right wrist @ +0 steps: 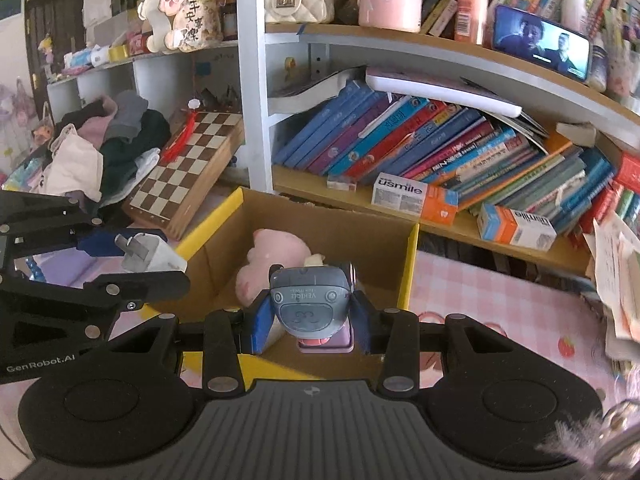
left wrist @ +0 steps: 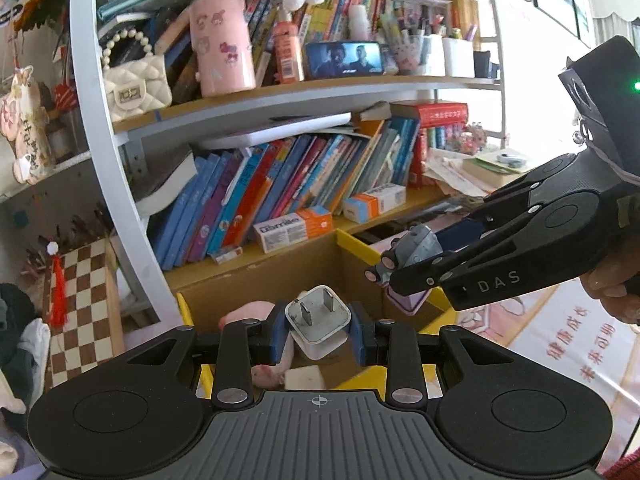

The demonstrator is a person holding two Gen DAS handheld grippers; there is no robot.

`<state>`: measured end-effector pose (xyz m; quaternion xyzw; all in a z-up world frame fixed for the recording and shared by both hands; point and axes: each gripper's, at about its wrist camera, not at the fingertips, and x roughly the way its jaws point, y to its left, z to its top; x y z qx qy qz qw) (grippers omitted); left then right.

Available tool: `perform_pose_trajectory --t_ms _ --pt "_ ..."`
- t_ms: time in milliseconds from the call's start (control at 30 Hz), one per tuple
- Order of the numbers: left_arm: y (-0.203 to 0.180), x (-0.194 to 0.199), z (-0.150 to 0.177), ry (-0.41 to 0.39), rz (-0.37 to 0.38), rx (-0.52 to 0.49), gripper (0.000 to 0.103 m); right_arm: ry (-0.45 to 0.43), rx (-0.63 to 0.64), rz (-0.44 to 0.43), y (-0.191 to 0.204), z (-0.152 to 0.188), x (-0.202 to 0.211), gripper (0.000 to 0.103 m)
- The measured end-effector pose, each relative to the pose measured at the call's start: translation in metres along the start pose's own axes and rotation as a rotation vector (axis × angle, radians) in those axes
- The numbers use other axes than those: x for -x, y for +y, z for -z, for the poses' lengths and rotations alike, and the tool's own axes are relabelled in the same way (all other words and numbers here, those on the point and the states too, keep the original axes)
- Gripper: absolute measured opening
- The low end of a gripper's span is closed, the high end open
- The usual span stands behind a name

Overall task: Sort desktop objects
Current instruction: 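Lower the charger plug and toy car into the yellow box with both tools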

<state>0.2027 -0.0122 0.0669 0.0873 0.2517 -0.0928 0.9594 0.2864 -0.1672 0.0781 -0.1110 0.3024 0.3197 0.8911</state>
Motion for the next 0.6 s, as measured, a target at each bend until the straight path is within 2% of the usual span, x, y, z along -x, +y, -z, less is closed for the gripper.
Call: perform_pose_trajectory --t_ms 267,600 --pt "0.008 -0.029 0.000 0.059 -0.029 0.005 0.030 0.045 0.080 -0.017 -0.014 -0.013 -0.036 0.039" --pt "0.012 -0.062 0.005 0.138 -0.037 -0.002 0.030 0.120 0.169 -0.066 -0.015 -0.009 -0.077 0.039"
